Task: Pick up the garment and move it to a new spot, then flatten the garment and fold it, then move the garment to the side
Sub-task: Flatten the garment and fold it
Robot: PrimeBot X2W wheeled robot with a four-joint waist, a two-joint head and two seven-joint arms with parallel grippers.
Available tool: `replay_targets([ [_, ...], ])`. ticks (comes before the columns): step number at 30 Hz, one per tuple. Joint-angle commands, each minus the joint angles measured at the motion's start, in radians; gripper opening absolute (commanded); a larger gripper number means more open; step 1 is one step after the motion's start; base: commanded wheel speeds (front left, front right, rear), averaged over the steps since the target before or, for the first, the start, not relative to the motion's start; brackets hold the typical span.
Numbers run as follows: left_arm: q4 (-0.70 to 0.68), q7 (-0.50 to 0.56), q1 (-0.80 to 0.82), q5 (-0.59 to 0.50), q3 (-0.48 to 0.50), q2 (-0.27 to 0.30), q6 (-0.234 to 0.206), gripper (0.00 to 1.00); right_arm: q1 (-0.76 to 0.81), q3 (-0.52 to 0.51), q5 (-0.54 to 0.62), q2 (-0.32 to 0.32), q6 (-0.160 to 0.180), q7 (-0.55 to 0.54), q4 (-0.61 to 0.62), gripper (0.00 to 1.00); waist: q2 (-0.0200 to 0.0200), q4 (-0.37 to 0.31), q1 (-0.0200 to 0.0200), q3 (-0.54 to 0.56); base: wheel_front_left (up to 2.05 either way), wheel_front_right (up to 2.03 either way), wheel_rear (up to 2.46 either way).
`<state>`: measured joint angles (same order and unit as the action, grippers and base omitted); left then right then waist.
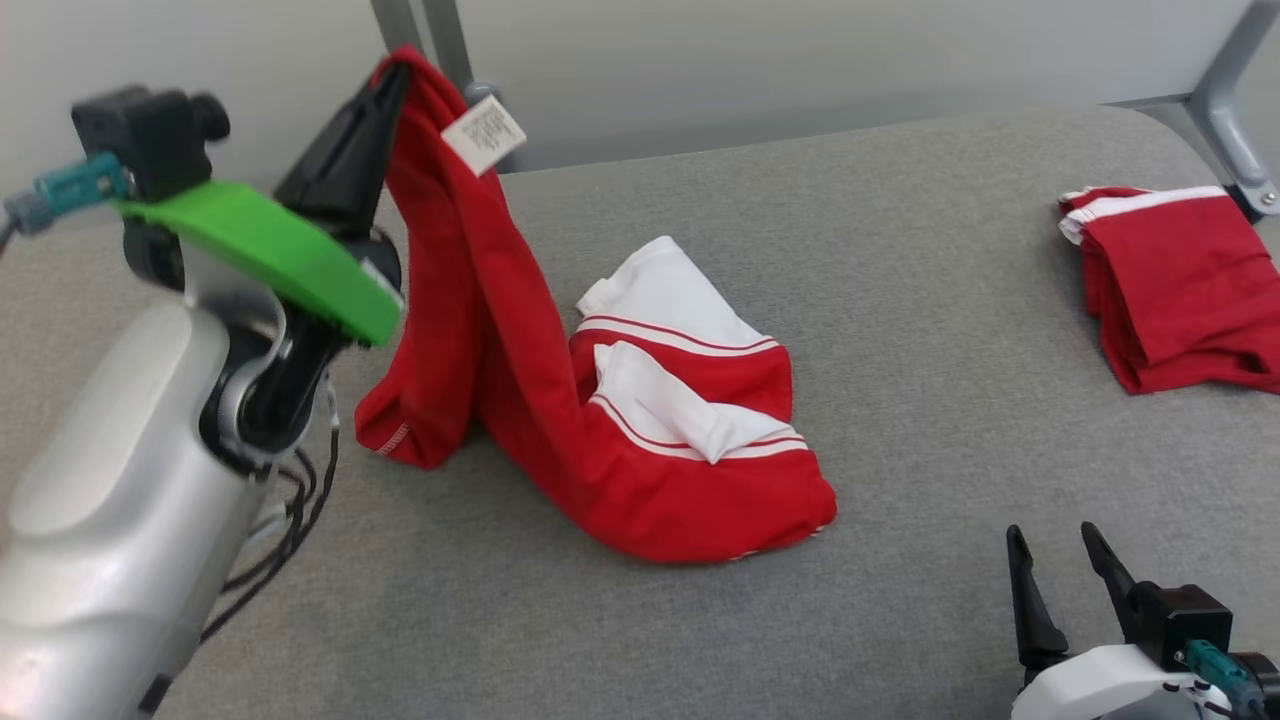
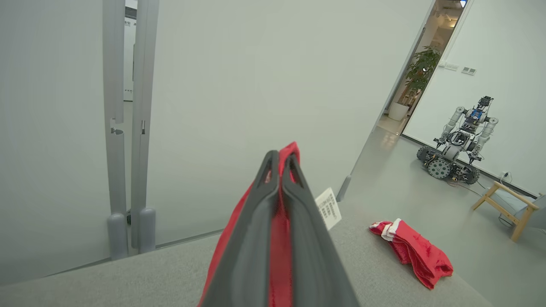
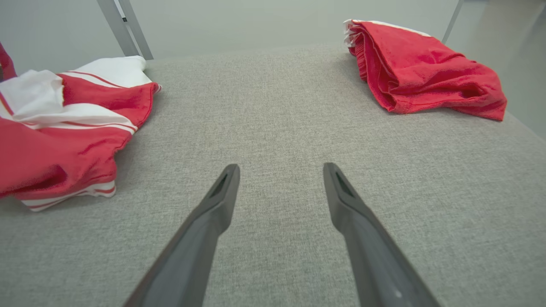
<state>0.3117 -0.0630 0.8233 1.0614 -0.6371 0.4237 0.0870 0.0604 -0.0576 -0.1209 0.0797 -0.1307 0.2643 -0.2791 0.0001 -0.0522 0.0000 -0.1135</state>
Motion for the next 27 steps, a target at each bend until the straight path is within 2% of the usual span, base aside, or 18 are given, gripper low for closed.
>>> replay_targets([
  [1,-0.025,0.001,-0.060,0.020,-0.006,0.028,0.017,0.00,0.012,-0.008,0.002,0.008,0.000,0.000,0.006,1.00,-0.0001,0.061,0.0000,0.013,0.00,0.00,0.00],
  [4,-0.067,-0.005,-0.173,0.036,-0.028,0.095,0.030,0.00,0.011,-0.011,0.007,0.017,0.000,0.000,0.011,1.00,-0.0001,0.115,0.0000,0.010,0.00,0.00,0.00],
  [8,-0.077,-0.045,-0.342,0.068,-0.045,0.157,0.038,0.00,-0.011,0.000,0.013,0.033,0.000,0.000,0.016,1.00,-0.0001,0.170,0.0000,0.003,0.00,0.00,0.00],
  [11,-0.049,-0.091,-0.451,0.011,-0.088,0.197,0.038,0.00,-0.022,0.005,0.012,0.039,0.000,0.000,0.017,1.00,-0.0001,0.201,0.0000,-0.006,0.00,0.00,0.00],
  [19,0.101,-0.179,-0.585,-0.035,-0.127,0.161,0.038,0.00,-0.022,0.017,0.015,0.049,0.000,0.000,0.016,1.00,-0.0001,0.240,0.0000,-0.021,0.00,0.00,0.00],
  [26,0.228,-0.190,-0.661,0.043,-0.093,0.122,0.042,0.00,-0.033,0.030,0.010,0.044,0.000,0.000,0.011,1.00,-0.0001,0.215,0.0000,-0.025,0.00,0.00,0.00],
  [27,0.237,-0.187,-0.670,0.054,-0.088,0.124,0.042,0.33,-0.033,0.030,0.009,0.042,0.000,0.000,0.012,1.00,-0.0001,0.209,0.0000,-0.026,0.00,0.00,0.00],
])
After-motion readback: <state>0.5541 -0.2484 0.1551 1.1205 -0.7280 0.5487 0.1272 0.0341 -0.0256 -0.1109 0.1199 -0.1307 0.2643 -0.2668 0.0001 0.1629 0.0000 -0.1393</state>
